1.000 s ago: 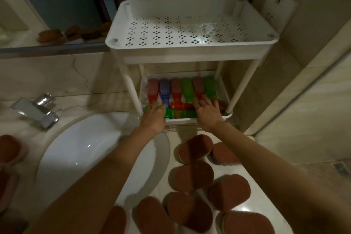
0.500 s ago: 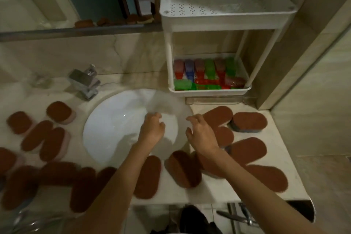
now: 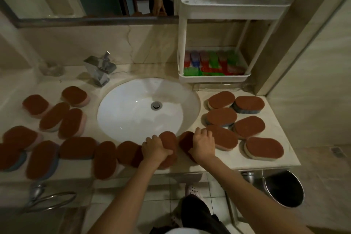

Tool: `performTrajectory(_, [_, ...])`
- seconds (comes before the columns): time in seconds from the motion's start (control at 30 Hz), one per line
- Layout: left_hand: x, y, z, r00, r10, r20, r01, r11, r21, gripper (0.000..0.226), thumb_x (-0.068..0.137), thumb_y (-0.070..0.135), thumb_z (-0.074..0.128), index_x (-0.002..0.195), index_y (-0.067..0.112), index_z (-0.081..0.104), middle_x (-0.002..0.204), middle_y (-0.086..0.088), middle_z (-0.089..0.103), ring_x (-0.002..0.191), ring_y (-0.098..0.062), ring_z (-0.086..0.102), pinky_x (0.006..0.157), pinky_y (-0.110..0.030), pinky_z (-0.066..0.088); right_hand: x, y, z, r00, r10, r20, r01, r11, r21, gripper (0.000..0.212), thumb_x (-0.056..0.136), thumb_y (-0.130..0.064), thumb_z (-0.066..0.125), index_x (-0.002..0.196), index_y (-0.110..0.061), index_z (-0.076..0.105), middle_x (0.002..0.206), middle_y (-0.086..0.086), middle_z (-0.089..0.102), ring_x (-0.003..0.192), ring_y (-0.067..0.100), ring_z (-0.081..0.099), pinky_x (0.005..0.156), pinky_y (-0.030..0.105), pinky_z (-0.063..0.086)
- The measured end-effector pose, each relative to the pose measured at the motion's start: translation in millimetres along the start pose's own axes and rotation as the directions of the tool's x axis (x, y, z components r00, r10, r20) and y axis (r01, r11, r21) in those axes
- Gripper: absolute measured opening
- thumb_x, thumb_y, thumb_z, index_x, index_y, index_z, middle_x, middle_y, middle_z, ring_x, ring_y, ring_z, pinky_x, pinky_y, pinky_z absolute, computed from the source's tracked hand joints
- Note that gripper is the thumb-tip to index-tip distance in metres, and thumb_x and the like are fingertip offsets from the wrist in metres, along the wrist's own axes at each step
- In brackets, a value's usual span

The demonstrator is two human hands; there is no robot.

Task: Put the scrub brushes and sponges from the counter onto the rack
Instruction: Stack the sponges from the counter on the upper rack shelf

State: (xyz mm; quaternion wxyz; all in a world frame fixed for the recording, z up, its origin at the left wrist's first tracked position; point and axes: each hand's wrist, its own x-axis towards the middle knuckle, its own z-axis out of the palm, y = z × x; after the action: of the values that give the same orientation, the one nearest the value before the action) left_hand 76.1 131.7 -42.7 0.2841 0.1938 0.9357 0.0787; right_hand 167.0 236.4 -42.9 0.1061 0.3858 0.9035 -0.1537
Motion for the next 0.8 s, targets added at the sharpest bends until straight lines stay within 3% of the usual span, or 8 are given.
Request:
performTrajectory(0.2, [-16,1,-1,0.998,-0.029,-0.051,0.009,0.94,-0.342,0.069,0.08,0.018,0.069,0.136,0.002,0.031,0.137,-0.021,0.031,0.123,-0.037,0.045,0.093,-0.035,0.048,-10,-5,3,0.992,0.113,-0.05,-0.103,0.98,0.168,0.046,0.082,-0.014,0.061,0.123,-0.002,0.043,0.129,0.02,0.044,0.118,0.037,0.044,0.097,0.041,0.039])
performTrajectory(0.33, [-22,-1,-6,0.993,-0.105,-0.061,0.053,0.828,-0.559,0.068,0.081,0.014,0.068,0.133,0.0,0.027,0.139,-0.02,0.027,0.122,-0.036,0.045,0.08,-0.028,0.047,-20,-2,-5,0.99,0.135,-0.031,-0.108,0.895,0.432,0.038,0.084,-0.009,0.058,0.115,-0.002,0.039,0.114,0.022,0.061,0.103,0.04,0.061,0.084,0.044,0.051])
performTrajectory(0.43, [-23,14,-27,0.984,-0.098,-0.148,-0.023,0.757,-0.653,0.062,0.083,0.014,0.065,0.131,0.001,0.028,0.136,-0.017,0.03,0.12,-0.035,0.047,0.079,-0.029,0.046,-24,-2,-32,0.981,0.15,-0.119,-0.064,0.842,0.535,0.042,0.085,-0.013,0.062,0.118,-0.002,0.038,0.114,0.021,0.063,0.104,0.039,0.062,0.083,0.04,0.049])
performTrajectory(0.63, [-28,70,-96,0.949,0.019,-0.315,-0.255,0.635,-0.729,0.052,0.084,0.015,0.062,0.126,0.003,0.033,0.135,-0.016,0.038,0.123,-0.034,0.047,0.101,-0.036,0.041,-11,5,-114,0.943,0.194,-0.272,0.058,0.707,0.705,0.042,0.087,-0.017,0.062,0.118,-0.003,0.037,0.116,0.017,0.059,0.108,0.034,0.059,0.078,0.036,0.046])
performTrajectory(0.7, [-28,88,-116,0.935,0.052,-0.351,-0.308,0.612,-0.729,0.044,0.084,0.017,0.062,0.117,0.008,0.035,0.131,-0.014,0.042,0.119,-0.033,0.049,0.105,-0.044,0.04,-2,10,-138,0.93,0.2,-0.309,0.104,0.663,0.742,0.035,0.087,-0.017,0.062,0.111,-0.007,0.038,0.106,0.012,0.059,0.104,0.03,0.059,0.077,0.035,0.045])
performTrajectory(0.8, [-28,117,-145,0.902,0.136,-0.41,-0.412,0.556,-0.722,0.043,0.085,0.014,0.061,0.119,0.006,0.035,0.13,-0.016,0.042,0.115,-0.03,0.051,0.088,-0.032,0.044,13,15,-175,0.903,0.22,-0.37,0.162,0.624,0.765,0.027,0.086,-0.017,0.061,0.095,-0.01,0.036,0.077,-0.001,0.047,0.085,0.026,0.053,0.069,0.033,0.037])
